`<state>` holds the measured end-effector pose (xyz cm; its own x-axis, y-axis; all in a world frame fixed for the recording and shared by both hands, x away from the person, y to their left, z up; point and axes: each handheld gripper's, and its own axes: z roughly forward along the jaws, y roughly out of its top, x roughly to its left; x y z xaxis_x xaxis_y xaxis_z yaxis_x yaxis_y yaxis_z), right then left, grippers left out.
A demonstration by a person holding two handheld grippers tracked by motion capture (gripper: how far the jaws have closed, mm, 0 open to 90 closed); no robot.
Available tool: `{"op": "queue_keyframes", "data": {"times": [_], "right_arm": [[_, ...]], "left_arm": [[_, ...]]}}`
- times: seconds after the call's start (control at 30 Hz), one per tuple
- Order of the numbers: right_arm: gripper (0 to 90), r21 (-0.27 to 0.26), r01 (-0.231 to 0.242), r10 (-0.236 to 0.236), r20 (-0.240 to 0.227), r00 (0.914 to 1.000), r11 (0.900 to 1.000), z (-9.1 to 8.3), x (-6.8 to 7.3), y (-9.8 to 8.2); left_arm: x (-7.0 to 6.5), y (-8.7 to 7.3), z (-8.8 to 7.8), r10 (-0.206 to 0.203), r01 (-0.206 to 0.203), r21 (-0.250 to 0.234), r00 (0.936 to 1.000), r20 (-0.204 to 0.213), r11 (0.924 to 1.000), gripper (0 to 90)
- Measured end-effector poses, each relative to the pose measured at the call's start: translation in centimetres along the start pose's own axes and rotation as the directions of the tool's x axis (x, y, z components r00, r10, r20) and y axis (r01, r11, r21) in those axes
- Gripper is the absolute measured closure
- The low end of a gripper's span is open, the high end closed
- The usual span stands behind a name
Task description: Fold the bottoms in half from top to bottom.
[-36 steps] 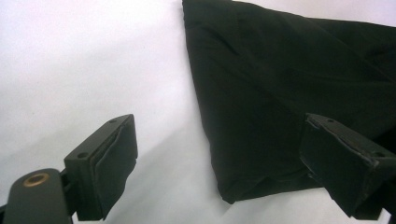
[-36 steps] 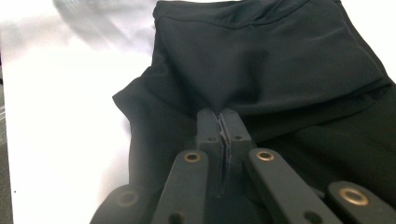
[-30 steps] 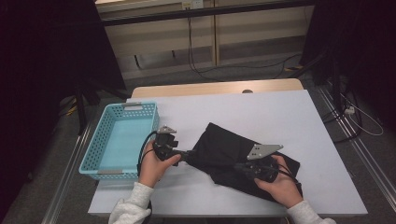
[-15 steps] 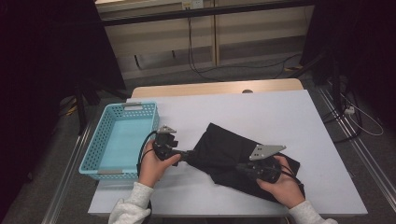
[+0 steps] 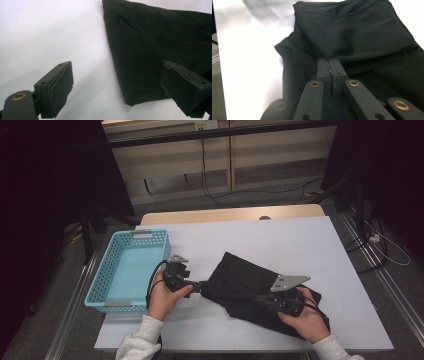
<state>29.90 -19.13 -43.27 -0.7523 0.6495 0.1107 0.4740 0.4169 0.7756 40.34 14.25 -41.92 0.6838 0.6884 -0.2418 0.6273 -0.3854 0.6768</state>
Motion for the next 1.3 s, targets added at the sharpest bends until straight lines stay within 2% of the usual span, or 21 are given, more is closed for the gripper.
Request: {"op": "queue_keyframes", "data": {"times": [0.27, 1.3], "right_arm": [[89.0, -0.004, -0.015, 0.015, 0.007, 0.9999, 1.0, -0.5, -0.4, -0.4], [89.0, -0.013, -0.016, 0.016, 0.01, 0.9998, 1.0, -1.9, -0.3, -1.0]], "left_arm": [[0.0, 0.0, 0.0, -0.003, 0.003, 0.0, 1.0, -0.002, 1.0, 11.6], [0.0, 0.0, 0.0, -0.003, 0.003, 0.001, 1.0, 0.002, 1.0, 11.6]]}}
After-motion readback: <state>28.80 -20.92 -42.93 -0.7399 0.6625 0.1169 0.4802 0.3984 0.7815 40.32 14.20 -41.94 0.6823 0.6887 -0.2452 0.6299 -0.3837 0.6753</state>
